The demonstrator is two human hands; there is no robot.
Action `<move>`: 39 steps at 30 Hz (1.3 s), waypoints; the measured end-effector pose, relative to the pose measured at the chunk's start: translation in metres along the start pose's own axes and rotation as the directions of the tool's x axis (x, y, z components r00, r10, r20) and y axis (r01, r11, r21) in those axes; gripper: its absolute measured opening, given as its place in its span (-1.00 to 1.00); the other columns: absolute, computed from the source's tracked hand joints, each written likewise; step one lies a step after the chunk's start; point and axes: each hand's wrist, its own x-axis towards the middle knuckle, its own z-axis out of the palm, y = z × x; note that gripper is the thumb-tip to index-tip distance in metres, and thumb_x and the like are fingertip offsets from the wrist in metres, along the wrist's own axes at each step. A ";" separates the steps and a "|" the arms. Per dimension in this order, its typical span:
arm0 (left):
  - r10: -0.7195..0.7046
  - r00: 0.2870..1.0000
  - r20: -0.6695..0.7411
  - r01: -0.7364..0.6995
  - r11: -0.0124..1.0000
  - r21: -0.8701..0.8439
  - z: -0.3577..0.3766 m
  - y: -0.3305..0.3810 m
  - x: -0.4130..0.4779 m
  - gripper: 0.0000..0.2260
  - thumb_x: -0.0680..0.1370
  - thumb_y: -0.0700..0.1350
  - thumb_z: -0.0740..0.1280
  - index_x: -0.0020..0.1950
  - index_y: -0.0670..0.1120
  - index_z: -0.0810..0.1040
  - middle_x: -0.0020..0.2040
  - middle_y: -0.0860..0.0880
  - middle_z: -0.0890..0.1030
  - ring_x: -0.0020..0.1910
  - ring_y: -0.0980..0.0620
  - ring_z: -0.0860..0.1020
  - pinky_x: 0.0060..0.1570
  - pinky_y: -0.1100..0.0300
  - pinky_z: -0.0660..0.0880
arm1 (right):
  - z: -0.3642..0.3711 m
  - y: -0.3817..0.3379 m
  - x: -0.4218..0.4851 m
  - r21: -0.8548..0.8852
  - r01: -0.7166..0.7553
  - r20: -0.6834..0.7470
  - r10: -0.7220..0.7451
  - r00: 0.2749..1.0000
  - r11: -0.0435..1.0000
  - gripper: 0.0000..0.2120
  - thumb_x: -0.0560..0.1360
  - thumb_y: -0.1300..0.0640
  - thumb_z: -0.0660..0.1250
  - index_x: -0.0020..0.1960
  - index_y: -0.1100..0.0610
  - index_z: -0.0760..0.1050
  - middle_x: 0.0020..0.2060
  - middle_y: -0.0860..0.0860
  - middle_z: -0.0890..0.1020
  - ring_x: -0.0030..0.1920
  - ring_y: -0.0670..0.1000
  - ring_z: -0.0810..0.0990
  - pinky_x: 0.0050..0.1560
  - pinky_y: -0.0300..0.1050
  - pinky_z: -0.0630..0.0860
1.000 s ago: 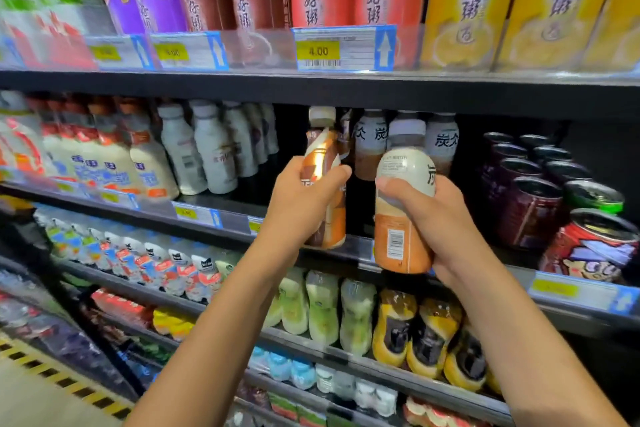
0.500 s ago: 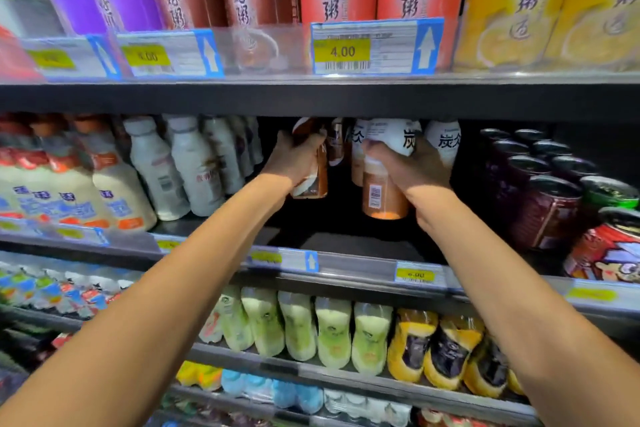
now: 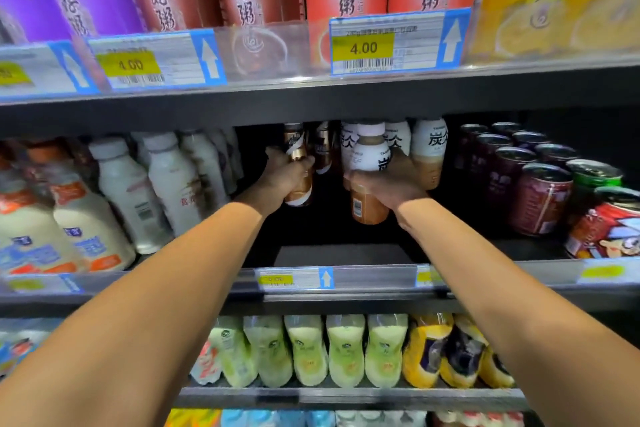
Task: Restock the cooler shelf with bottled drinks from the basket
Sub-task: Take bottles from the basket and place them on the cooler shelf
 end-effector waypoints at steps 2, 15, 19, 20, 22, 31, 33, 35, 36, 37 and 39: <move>0.038 0.999 0.019 -0.039 0.999 0.021 -0.003 -0.005 0.005 -0.47 0.50 -0.09 0.48 0.33 -0.19 0.28 0.19 -0.08 0.52 0.17 -0.05 0.53 0.25 0.04 0.46 | 0.002 0.000 -0.001 -0.004 -0.009 -0.025 0.008 1.000 1.000 -0.38 0.26 0.05 0.63 0.24 0.09 0.46 0.03 -0.07 0.63 0.05 -0.01 0.62 0.14 -0.09 0.56; 0.123 0.992 -0.013 -0.123 0.992 0.004 -0.003 -0.025 0.027 -0.43 0.45 -0.09 0.52 0.35 -0.15 0.33 0.15 -0.07 0.56 0.11 -0.05 0.57 0.18 0.07 0.50 | 0.004 -0.005 -0.005 -0.090 -0.018 -0.030 0.016 0.999 0.996 -0.37 0.36 -0.01 0.58 0.27 0.11 0.32 0.19 0.05 0.58 0.20 0.10 0.56 0.09 -0.13 0.47; 0.111 0.994 -0.024 -0.110 0.993 0.035 -0.002 -0.026 0.032 -0.38 0.43 -0.05 0.54 0.37 -0.13 0.33 0.20 -0.08 0.57 0.16 -0.08 0.57 0.24 -0.02 0.50 | 0.006 -0.008 -0.005 -0.143 -0.008 -0.047 0.002 0.999 0.990 -0.36 0.37 -0.04 0.56 0.31 0.14 0.34 0.20 0.05 0.60 0.21 0.10 0.56 0.10 -0.15 0.44; 0.108 0.994 -0.023 -0.108 0.993 0.040 -0.002 -0.026 0.033 -0.37 0.42 -0.05 0.55 0.38 -0.13 0.32 0.21 -0.08 0.57 0.17 -0.09 0.57 0.25 -0.03 0.50 | 0.007 -0.008 -0.004 -0.141 -0.009 -0.045 0.002 0.999 0.990 -0.35 0.36 -0.04 0.57 0.31 0.13 0.35 0.20 0.05 0.60 0.21 0.10 0.57 0.14 -0.13 0.46; 0.108 0.994 -0.023 -0.107 0.994 0.039 -0.002 -0.026 0.035 -0.35 0.40 -0.03 0.56 0.38 -0.12 0.33 0.24 -0.10 0.57 0.19 -0.10 0.56 0.26 -0.06 0.49 | 0.011 -0.006 -0.001 -0.142 -0.011 -0.046 0.005 0.999 0.990 -0.33 0.35 -0.07 0.57 0.31 0.12 0.36 0.19 0.05 0.61 0.20 0.11 0.58 0.18 -0.08 0.50; 0.105 0.994 -0.041 -0.105 0.994 0.015 0.000 -0.025 0.036 -0.38 0.41 -0.05 0.56 0.37 -0.13 0.34 0.21 -0.08 0.57 0.15 -0.06 0.57 0.22 0.04 0.51 | 0.013 -0.002 0.002 -0.122 0.007 -0.062 -0.015 0.998 0.993 -0.35 0.33 -0.06 0.59 0.28 0.11 0.38 0.19 0.04 0.61 0.21 0.10 0.58 0.14 -0.11 0.48; 0.108 0.993 -0.049 -0.107 0.994 0.021 0.002 -0.025 0.037 -0.38 0.41 -0.05 0.56 0.37 -0.13 0.34 0.21 -0.08 0.58 0.14 -0.06 0.58 0.20 0.06 0.51 | 0.014 -0.002 0.003 -0.120 0.007 -0.071 -0.015 0.997 0.993 -0.35 0.32 -0.07 0.60 0.27 0.11 0.39 0.18 0.04 0.61 0.20 0.10 0.58 0.11 -0.13 0.47; 0.112 0.992 -0.058 -0.111 0.993 0.026 0.003 -0.025 0.038 -0.38 0.42 -0.05 0.55 0.37 -0.13 0.35 0.21 -0.08 0.58 0.14 -0.06 0.58 0.19 0.06 0.51 | 0.014 -0.003 0.004 -0.123 0.002 -0.068 -0.010 0.998 0.992 -0.36 0.33 -0.07 0.59 0.27 0.10 0.38 0.18 0.04 0.61 0.20 0.10 0.58 0.10 -0.15 0.45; 0.112 0.992 -0.061 -0.110 0.993 0.031 0.004 -0.025 0.039 -0.39 0.42 -0.05 0.55 0.37 -0.13 0.35 0.21 -0.08 0.58 0.14 -0.06 0.58 0.19 0.06 0.51 | 0.015 -0.003 0.004 -0.125 0.001 -0.066 -0.010 0.998 0.992 -0.36 0.34 -0.06 0.59 0.27 0.10 0.38 0.19 0.04 0.61 0.21 0.09 0.58 0.11 -0.14 0.45; 0.109 0.992 -0.062 -0.107 0.994 0.034 0.005 -0.024 0.041 -0.38 0.42 -0.04 0.55 0.37 -0.13 0.35 0.21 -0.09 0.58 0.15 -0.07 0.58 0.20 0.05 0.51 | 0.015 -0.003 0.005 -0.121 0.001 -0.065 -0.009 0.998 0.993 -0.36 0.34 -0.06 0.59 0.28 0.10 0.38 0.20 0.04 0.61 0.21 0.09 0.58 0.14 -0.13 0.45; 0.103 0.993 -0.057 -0.102 0.994 0.034 0.006 -0.024 0.042 -0.38 0.42 -0.04 0.55 0.36 -0.13 0.35 0.22 -0.09 0.58 0.16 -0.07 0.57 0.21 0.02 0.51 | 0.016 -0.003 0.006 -0.104 0.000 -0.063 -0.007 0.998 0.995 -0.37 0.34 -0.04 0.59 0.28 0.09 0.38 0.21 0.03 0.61 0.22 0.09 0.57 0.18 -0.12 0.45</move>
